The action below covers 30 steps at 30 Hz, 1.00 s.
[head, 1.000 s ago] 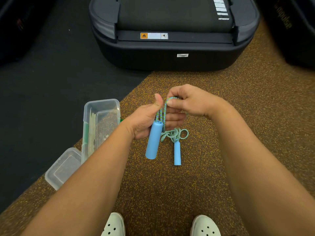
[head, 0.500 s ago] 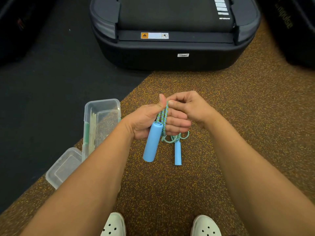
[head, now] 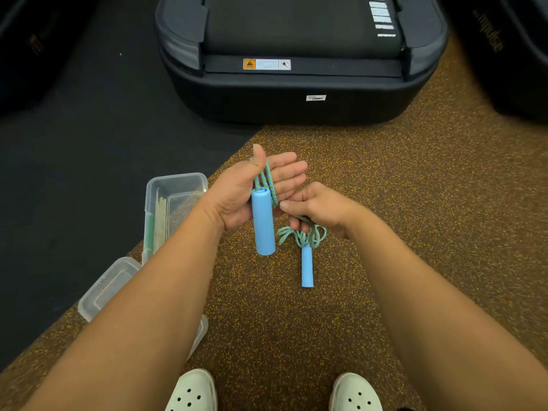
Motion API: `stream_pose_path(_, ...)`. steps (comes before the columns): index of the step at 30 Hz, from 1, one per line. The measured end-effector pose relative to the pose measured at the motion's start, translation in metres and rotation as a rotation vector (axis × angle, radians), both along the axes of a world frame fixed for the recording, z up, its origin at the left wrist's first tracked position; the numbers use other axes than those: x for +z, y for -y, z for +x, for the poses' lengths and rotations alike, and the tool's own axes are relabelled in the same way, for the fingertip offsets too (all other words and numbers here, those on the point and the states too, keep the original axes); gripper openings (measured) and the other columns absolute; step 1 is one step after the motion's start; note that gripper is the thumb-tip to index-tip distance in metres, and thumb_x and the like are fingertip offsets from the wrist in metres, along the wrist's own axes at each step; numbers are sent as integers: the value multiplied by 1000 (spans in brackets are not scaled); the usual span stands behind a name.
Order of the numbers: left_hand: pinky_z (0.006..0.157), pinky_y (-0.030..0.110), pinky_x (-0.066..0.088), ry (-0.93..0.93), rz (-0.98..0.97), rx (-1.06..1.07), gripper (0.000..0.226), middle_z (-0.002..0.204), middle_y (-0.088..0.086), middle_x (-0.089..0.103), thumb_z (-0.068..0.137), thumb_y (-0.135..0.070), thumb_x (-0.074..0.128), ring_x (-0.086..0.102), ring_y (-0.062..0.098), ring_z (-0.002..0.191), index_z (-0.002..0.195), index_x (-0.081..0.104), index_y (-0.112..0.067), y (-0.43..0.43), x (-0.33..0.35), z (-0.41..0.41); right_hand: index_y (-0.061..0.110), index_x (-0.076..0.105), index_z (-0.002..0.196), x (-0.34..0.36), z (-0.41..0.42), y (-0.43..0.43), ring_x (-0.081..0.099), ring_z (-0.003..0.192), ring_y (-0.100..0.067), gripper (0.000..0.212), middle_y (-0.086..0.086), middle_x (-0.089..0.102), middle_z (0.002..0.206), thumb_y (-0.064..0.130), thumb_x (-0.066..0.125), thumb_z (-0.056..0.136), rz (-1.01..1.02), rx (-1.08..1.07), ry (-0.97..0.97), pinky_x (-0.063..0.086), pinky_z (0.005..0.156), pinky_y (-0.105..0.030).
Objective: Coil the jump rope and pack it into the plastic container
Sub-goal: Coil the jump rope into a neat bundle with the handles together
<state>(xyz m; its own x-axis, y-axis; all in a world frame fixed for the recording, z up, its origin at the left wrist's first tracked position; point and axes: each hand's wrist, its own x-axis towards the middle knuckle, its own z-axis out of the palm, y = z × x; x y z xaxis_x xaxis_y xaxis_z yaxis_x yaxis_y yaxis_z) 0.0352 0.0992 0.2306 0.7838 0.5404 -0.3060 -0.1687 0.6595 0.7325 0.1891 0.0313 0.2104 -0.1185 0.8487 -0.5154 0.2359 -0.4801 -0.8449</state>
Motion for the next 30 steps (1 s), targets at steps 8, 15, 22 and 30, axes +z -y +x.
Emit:
stream_pose_path(8,97,31,49,-86,43,-4,54,124,18,62,96,-40,32,59,25,117,127,49,1,2,2,6,6,70,83,33,10,-3,41,53,-14,25,-1,47,54,20,53,95,-54,193,146,36,51,-24)
stream_pose_path(15,75,24,55,-228,137,-42,50,109,12,68,99,-37,33,68,15,89,127,53,0,3,1,9,14,69,83,54,16,-6,34,55,-12,18,-8,55,72,9,55,93,46,171,112,32,52,-26)
stream_pose_path(22,95,34,50,-244,134,-76,52,120,26,61,99,-36,33,62,31,111,123,53,6,8,4,15,20,56,74,54,21,-15,52,71,-14,20,-5,63,77,19,53,94,285,69,457,46,72,-37)
stream_pose_path(30,93,39,52,-208,84,-246,59,112,21,67,97,-43,27,66,33,104,118,56,4,14,12,18,18,59,83,50,23,-15,49,69,-8,12,7,54,70,19,54,93,501,-37,455,41,68,-27)
